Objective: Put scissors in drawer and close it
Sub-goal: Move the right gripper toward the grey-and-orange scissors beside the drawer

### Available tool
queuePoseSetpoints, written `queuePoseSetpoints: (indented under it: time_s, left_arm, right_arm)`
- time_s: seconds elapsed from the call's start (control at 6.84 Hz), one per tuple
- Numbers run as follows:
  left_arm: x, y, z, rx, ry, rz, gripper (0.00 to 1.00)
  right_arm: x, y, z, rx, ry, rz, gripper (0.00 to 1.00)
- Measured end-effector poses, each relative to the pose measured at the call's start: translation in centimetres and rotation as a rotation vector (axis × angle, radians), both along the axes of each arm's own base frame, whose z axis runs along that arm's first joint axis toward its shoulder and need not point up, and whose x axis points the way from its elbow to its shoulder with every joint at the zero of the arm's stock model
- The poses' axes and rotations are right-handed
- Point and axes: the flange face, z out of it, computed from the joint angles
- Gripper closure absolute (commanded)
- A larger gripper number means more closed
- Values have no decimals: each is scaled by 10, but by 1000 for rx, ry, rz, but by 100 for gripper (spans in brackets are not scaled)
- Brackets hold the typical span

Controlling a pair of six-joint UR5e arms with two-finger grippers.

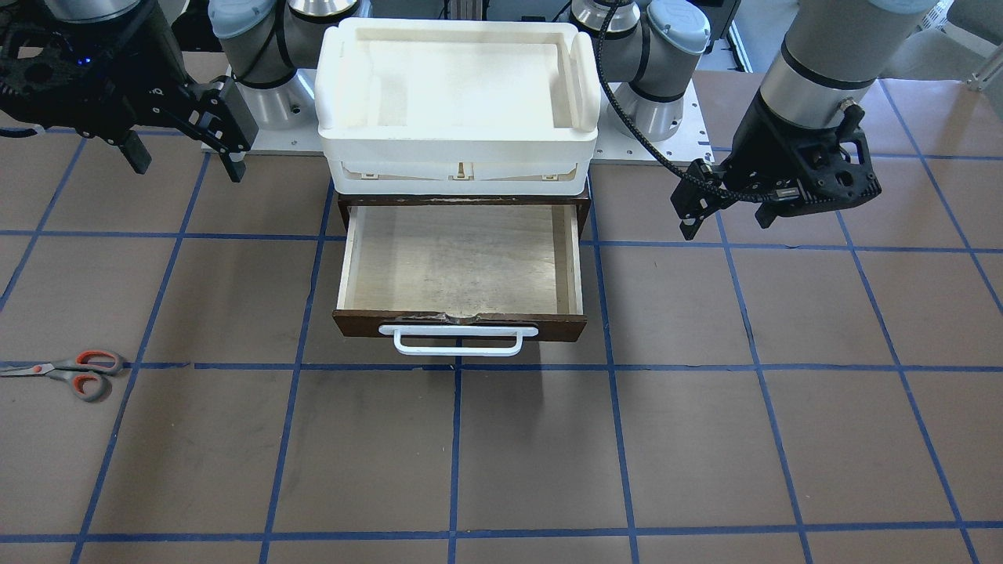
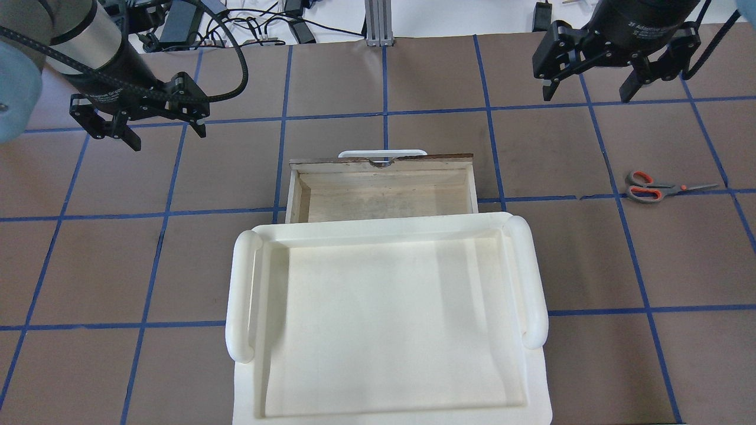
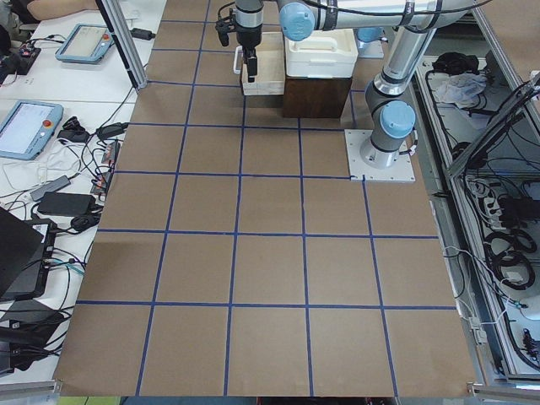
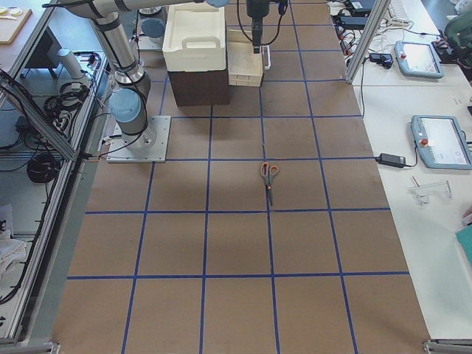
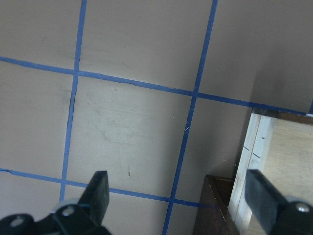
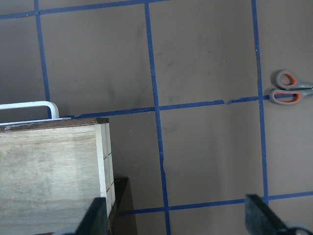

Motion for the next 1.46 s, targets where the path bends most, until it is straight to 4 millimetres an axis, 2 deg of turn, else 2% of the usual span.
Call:
queuePoseSetpoints:
  time_s: [0.44,1.02,1.32,1.46]
  left_arm:
    - [0,0,1,-4,4,8,0]
    - [0,0,0,-4,0,5,0]
    - [0,0,0,-3,0,7,0]
    - [0,0,1,-3,0,7,0]
  right_arm:
    - [0,0,-2,6,-5,-57,0]
    - [-6,-10,0,-51,56,-86,0]
    - [-9,-20,-10,-48,52,-236,0]
    - [-15,-31,-25,-33,51,-340,0]
